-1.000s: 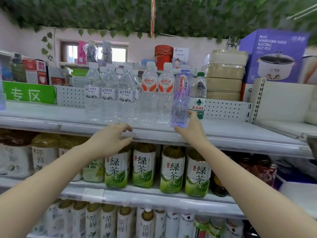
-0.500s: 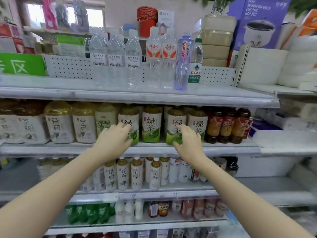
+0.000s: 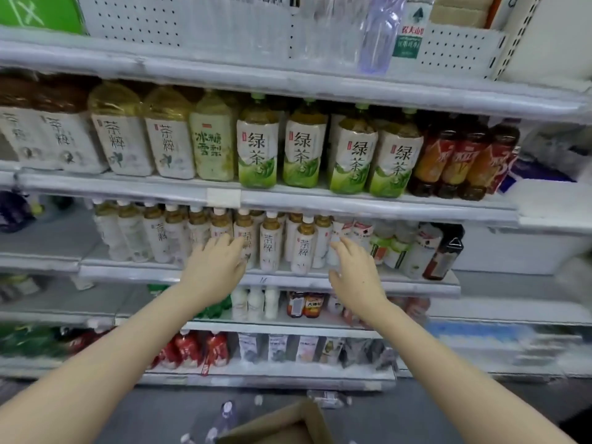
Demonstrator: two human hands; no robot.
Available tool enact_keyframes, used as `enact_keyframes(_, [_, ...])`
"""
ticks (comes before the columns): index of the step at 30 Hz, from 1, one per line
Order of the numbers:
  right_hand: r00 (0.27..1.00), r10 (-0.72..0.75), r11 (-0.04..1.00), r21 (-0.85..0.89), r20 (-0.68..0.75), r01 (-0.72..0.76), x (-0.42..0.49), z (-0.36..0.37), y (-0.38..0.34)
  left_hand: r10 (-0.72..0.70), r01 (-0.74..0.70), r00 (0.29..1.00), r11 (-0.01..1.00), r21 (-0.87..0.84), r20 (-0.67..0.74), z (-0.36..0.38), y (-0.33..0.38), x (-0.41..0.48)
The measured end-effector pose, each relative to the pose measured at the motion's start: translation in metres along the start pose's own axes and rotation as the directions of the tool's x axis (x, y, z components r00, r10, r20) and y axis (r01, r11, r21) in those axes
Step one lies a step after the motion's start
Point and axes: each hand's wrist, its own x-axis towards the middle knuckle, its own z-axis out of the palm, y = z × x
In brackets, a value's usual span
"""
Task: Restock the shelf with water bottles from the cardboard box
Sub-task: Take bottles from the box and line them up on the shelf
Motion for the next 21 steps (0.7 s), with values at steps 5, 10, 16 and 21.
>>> enact_keyframes(5, [0.995, -0.024, 0.999, 0.033, 0.101, 0.021, -0.042, 0.045, 0.01, -0.047, 0.05, 0.997, 0.998, -0.041, 0.067, 0.043, 0.012, -0.045])
enact_keyframes(10, [0.981, -0.024, 0.998, 0.056, 0.194, 0.013, -0.093, 0.088, 0.022, -0.107, 0.111, 0.98, 0.994, -0.015, 0.17, 0.089, 0.031, -0.104])
enact_keyframes(16, [0.949, 0.016, 0.994, 0.095, 0.316, -0.048, -0.15, 0.156, 0.028, -0.124, 0.139, 0.957, 0.989, -0.039, 0.263, 0.153, 0.038, -0.17])
enact_keyframes(21, [0.926, 0.032, 0.993, 0.092, 0.376, -0.072, -0.188, 0.231, 0.034, -0.177, 0.213, 0.923, 0.974, -0.071, 0.343, 0.226, 0.031, -0.209])
